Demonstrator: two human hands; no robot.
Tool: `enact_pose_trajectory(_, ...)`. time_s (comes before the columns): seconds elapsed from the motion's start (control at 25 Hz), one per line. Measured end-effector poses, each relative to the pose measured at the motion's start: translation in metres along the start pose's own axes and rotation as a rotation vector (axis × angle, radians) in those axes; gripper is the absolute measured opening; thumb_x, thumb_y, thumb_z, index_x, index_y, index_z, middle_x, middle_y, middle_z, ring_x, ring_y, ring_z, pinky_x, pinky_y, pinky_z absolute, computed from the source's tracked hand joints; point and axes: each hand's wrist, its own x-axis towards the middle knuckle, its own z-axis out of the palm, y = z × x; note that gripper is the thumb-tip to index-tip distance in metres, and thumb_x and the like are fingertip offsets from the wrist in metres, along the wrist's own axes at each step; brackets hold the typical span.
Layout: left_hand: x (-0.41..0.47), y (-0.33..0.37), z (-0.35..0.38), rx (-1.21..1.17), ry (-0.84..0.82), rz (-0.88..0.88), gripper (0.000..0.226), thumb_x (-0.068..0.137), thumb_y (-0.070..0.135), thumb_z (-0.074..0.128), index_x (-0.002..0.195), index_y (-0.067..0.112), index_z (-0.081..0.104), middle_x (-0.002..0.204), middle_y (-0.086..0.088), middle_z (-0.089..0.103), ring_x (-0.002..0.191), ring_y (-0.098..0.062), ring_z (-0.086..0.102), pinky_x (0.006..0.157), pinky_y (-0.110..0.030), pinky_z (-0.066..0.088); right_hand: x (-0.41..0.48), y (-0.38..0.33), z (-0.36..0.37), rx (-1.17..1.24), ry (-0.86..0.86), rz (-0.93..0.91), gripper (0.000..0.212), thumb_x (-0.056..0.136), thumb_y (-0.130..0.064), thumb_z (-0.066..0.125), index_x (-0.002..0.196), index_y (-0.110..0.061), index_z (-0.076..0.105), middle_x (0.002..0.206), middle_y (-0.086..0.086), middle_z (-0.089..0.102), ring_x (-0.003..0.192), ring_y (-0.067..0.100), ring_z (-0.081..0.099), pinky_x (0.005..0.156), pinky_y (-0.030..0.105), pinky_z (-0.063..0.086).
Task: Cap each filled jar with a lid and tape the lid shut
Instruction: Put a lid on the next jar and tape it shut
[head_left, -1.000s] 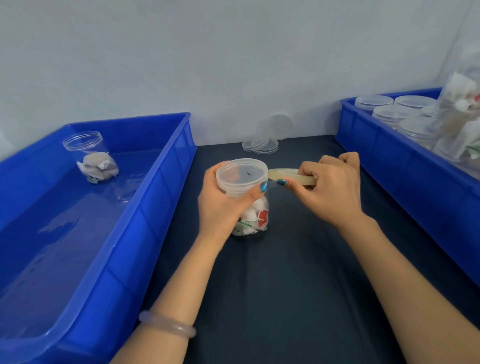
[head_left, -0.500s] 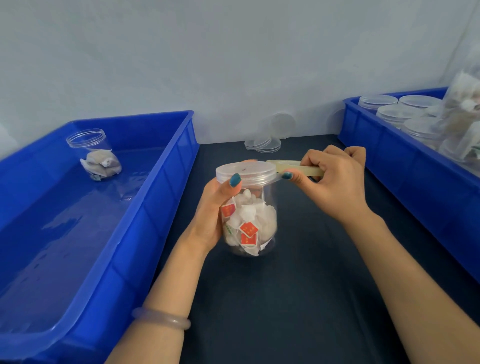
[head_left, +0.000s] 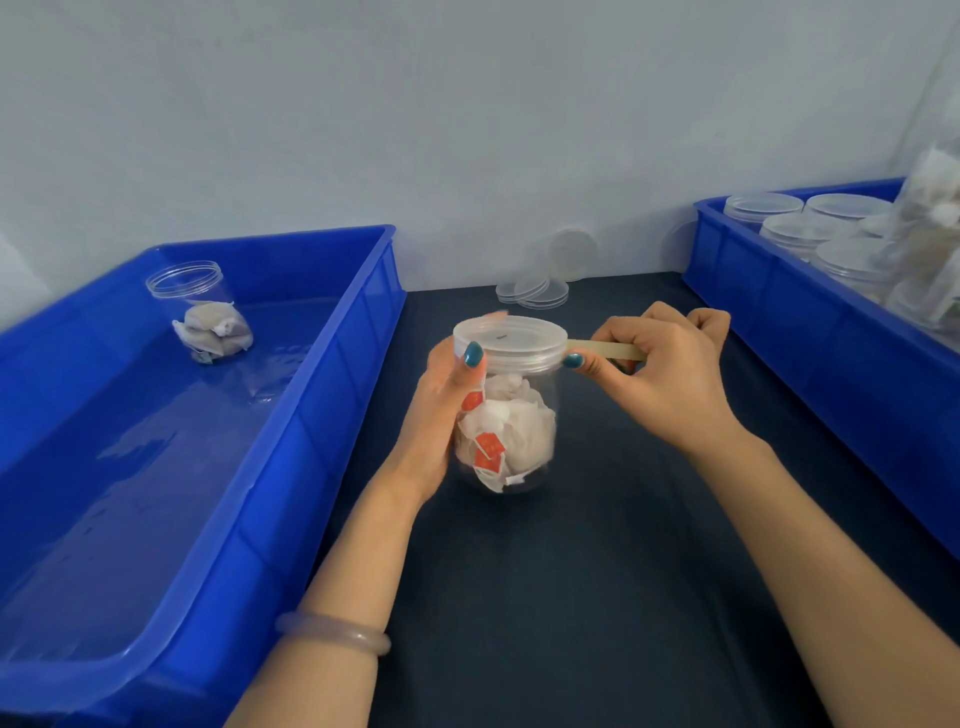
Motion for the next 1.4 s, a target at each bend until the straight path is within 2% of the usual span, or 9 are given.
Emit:
enact_pose_trajectory(0.08, 0.002, -0.003, -0.001, 0.114, 0.083, 0.060, 0.101, 0.056, 0.094, 0.055, 0.143, 0.046, 0.040, 0.136, 0.028, 0.054, 0.128, 0.000, 0.052, 0.104, -0.027, 0.047, -0.001, -0.001, 0.003, -0.025, -0.019, 0.016, 0.057, 0.082, -0.081, 0.044, 0.072, -0.029, 0.065, 0.057, -0.009, 0.048, 0.074, 0.010, 0.045, 0.078, 0.034, 0.018)
enact_pose_trajectory(0.2, 0.003, -0.005, 0.001, 0.123, 0.190, 0.133, 0.091, 0.070, 0.078, 0.062, 0.143, 0.029, 0.040, 0.111, 0.040, 0.062, 0.110, 0.013, 0.059, 0.082, -0.008, 0.049, -0.003, 0.000, 0.004, -0.082, -0.032, 0.040, 0.058, 0.077, -0.080, 0.037, 0.072, -0.028, 0.063, 0.057, -0.009, 0.048, 0.071, 0.013, 0.047, 0.079, 0.036, 0.022)
enact_pose_trajectory(0.28, 0.001, -0.010, 0.005, 0.148, 0.196, 0.129, 0.078, 0.074, 0.069, 0.067, 0.135, 0.027, 0.046, 0.113, 0.031, 0.064, 0.112, 0.009, 0.059, 0.083, -0.011, 0.050, -0.003, -0.003, 0.003, -0.091, -0.034, 0.009, 0.061, 0.077, -0.082, 0.035, 0.072, -0.027, 0.060, 0.056, -0.010, 0.049, 0.062, 0.013, 0.048, 0.078, 0.034, 0.026)
enact_pose_trajectory(0.44, 0.003, -0.013, 0.009, 0.253, 0.203, 0.130, 0.093, 0.055, 0.056, 0.090, 0.131, 0.032, 0.042, 0.125, 0.018, 0.055, 0.115, 0.008, 0.054, 0.089, -0.009, 0.047, -0.004, -0.007, 0.006, -0.090, -0.136, -0.090, 0.062, 0.089, -0.078, 0.031, 0.083, -0.022, 0.056, 0.054, -0.010, 0.047, 0.051, 0.012, 0.045, 0.063, 0.026, 0.028)
enact_pose_trajectory(0.52, 0.007, -0.014, 0.004, 0.251, 0.225, 0.137, 0.092, 0.052, 0.055, 0.090, 0.130, 0.030, 0.048, 0.126, 0.012, 0.058, 0.116, 0.002, 0.056, 0.090, -0.014, 0.049, -0.002, -0.004, 0.003, -0.120, -0.188, -0.139, 0.053, 0.096, -0.064, 0.027, 0.090, -0.020, 0.057, 0.061, -0.008, 0.053, 0.056, 0.015, 0.047, 0.071, 0.032, 0.031)
enact_pose_trajectory(0.68, 0.010, -0.014, -0.005, 0.169, 0.188, 0.092, 0.087, 0.051, 0.048, 0.088, 0.130, 0.032, 0.054, 0.122, 0.017, 0.063, 0.113, 0.003, 0.059, 0.084, -0.012, 0.050, 0.003, 0.004, -0.006, -0.265, -0.137, -0.234, 0.047, 0.101, -0.052, 0.024, 0.089, -0.026, 0.062, 0.079, -0.011, 0.057, 0.064, 0.016, 0.046, 0.078, 0.031, 0.020)
enact_pose_trajectory(0.8, 0.010, -0.014, -0.007, 0.136, 0.125, 0.086, 0.082, 0.053, 0.039, 0.090, 0.127, 0.034, 0.056, 0.117, 0.023, 0.066, 0.113, 0.004, 0.060, 0.083, -0.012, 0.051, 0.004, 0.012, -0.007, -0.377, -0.103, -0.214, 0.064, 0.098, -0.065, 0.017, 0.084, -0.022, 0.062, 0.082, -0.007, 0.056, 0.069, 0.018, 0.046, 0.080, 0.032, 0.019)
enact_pose_trajectory(1.08, 0.008, -0.009, -0.008, 0.039, -0.068, 0.052, 0.097, 0.052, 0.048, 0.093, 0.136, 0.027, 0.051, 0.126, 0.012, 0.066, 0.122, -0.008, 0.059, 0.092, -0.022, 0.052, 0.006, 0.013, -0.007, -0.285, 0.008, -0.171, 0.064, 0.089, -0.073, 0.029, 0.075, -0.018, 0.058, 0.075, -0.004, 0.053, 0.066, 0.022, 0.042, 0.078, 0.033, 0.018)
enact_pose_trajectory(1.4, 0.005, -0.004, -0.014, 0.162, -0.184, 0.057, 0.074, 0.064, 0.042, 0.081, 0.131, 0.033, 0.052, 0.128, 0.020, 0.062, 0.125, -0.002, 0.055, 0.098, -0.021, 0.050, 0.002, 0.007, -0.001, -0.176, 0.011, -0.183, 0.062, 0.087, -0.071, 0.034, 0.085, -0.019, 0.066, 0.082, -0.007, 0.061, 0.072, 0.020, 0.050, 0.078, 0.035, 0.021)
